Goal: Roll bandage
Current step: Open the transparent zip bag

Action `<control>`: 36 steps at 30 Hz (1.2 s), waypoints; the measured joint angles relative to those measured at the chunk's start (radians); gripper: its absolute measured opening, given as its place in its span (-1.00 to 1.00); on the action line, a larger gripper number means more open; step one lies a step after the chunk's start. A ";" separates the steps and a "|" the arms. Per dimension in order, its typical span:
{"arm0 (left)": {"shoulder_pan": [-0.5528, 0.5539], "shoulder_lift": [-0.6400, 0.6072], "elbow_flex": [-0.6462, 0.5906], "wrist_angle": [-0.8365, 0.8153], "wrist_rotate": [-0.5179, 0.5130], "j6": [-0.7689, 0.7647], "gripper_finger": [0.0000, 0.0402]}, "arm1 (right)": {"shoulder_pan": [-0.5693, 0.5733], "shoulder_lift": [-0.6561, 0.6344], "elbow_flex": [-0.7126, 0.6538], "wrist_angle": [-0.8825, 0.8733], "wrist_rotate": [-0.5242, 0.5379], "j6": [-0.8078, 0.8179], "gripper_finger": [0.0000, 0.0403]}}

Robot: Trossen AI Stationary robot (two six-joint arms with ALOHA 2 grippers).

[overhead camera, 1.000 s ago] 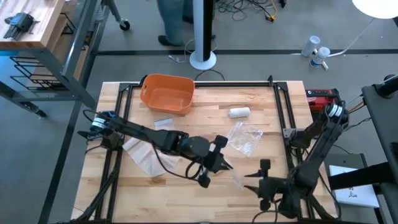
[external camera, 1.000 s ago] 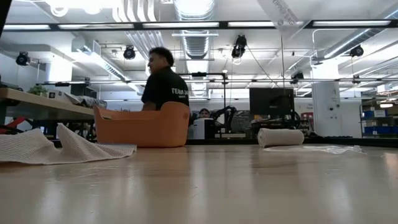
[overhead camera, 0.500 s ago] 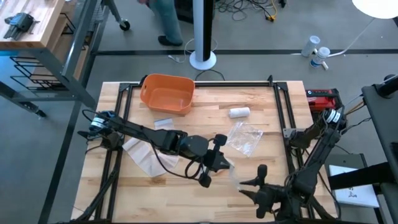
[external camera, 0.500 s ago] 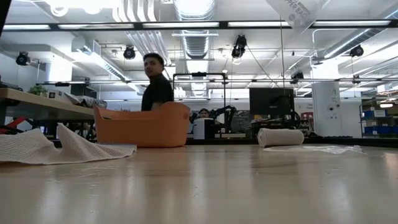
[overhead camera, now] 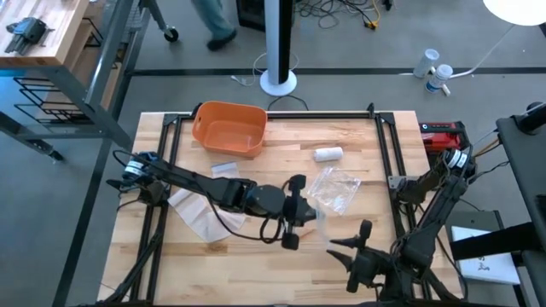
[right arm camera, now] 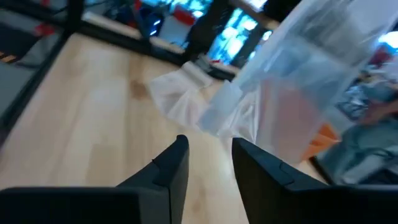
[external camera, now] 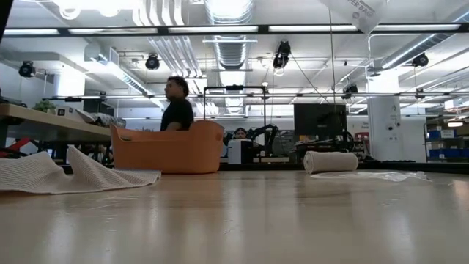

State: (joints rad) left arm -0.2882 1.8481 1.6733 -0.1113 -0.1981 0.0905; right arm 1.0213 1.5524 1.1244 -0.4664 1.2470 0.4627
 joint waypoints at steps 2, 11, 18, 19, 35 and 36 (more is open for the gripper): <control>0.000 -0.006 0.000 0.002 -0.032 -0.038 -1.00 | 0.005 0.000 0.000 0.000 0.040 -0.002 -0.38; -0.015 -0.034 0.000 0.099 -0.047 -0.154 -1.00 | 0.018 -0.060 0.000 0.000 0.063 -0.038 -0.22; -0.026 -0.036 0.000 0.179 -0.047 -0.154 -1.00 | 0.027 -0.113 0.029 0.001 0.062 -0.209 -0.11; -0.027 -0.036 0.000 0.187 -0.047 -0.154 -1.00 | 0.031 -0.113 0.043 0.000 0.062 -0.253 -0.10; -0.025 -0.072 0.000 0.226 -0.058 -0.092 -1.00 | 0.051 -0.114 0.231 0.004 0.063 -0.636 -0.15; -0.025 -0.072 0.000 0.217 -0.058 -0.084 -1.00 | 0.049 -0.114 0.231 0.003 0.063 -0.630 -0.15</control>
State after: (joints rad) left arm -0.3133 1.7760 1.6730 0.1057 -0.2558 0.0068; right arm 1.0705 1.4387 1.3556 -0.4629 1.3097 -0.1672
